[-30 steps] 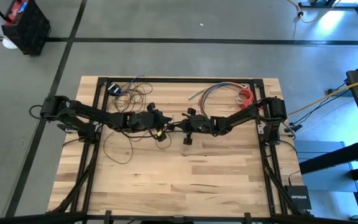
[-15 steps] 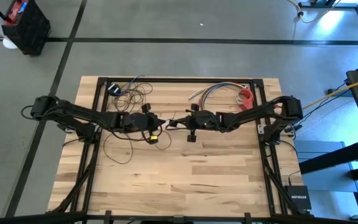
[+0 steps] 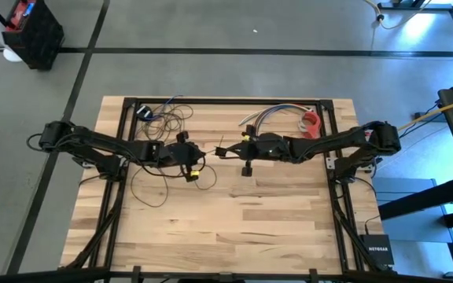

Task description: Coiling cords

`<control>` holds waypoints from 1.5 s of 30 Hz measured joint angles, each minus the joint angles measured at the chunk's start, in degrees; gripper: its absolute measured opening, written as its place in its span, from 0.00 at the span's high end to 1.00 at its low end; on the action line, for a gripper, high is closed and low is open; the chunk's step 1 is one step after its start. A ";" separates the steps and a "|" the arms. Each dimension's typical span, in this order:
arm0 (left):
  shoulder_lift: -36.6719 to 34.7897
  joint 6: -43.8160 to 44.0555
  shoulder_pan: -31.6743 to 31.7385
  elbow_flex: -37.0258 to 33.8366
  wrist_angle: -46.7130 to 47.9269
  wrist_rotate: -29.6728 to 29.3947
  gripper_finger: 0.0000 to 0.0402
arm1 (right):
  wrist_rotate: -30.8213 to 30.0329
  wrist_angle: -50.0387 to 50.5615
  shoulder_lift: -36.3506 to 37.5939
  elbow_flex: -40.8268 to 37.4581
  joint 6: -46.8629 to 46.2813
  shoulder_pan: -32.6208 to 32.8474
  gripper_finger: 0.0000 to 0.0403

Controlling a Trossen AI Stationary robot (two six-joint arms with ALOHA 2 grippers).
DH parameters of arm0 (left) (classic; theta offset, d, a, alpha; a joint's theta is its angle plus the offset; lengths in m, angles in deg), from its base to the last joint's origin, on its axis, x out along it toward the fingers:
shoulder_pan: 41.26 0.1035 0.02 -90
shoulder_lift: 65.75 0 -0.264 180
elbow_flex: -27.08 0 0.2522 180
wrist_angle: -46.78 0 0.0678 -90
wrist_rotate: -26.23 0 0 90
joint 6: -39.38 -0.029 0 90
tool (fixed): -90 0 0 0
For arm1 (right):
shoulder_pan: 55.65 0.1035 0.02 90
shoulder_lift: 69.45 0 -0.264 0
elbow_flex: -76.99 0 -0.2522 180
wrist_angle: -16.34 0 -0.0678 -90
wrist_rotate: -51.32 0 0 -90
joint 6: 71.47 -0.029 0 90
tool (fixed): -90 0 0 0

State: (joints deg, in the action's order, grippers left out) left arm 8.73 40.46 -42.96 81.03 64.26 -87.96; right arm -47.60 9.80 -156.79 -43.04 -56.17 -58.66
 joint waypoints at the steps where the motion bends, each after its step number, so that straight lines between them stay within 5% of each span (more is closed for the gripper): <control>1: 0.00 -0.17 -0.01 0.00 -0.42 0.00 0.99 | 0.87 -0.88 0.10 0.01 -0.05 0.00 1.00; 16: 0.02 -0.62 0.30 -0.02 -2.42 0.04 0.97 | 3.47 0.43 -2.98 0.05 -1.68 -0.02 1.00; 29: -2.30 2.29 0.55 -0.04 5.98 0.11 0.57 | 0.41 -1.22 -7.44 0.03 -1.70 -0.02 1.00; 34: -3.02 4.72 0.49 -0.19 9.12 0.13 0.55 | 1.01 -4.56 -7.31 0.03 -1.28 -0.04 1.00; 45: -2.67 7.53 0.49 -7.45 -1.66 0.05 0.55 | 5.37 -6.84 -4.15 2.18 -0.42 -0.02 1.00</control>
State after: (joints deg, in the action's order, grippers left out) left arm 6.06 48.00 -42.47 73.58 62.60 -87.91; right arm -42.23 2.95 -160.94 -40.87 -56.60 -58.68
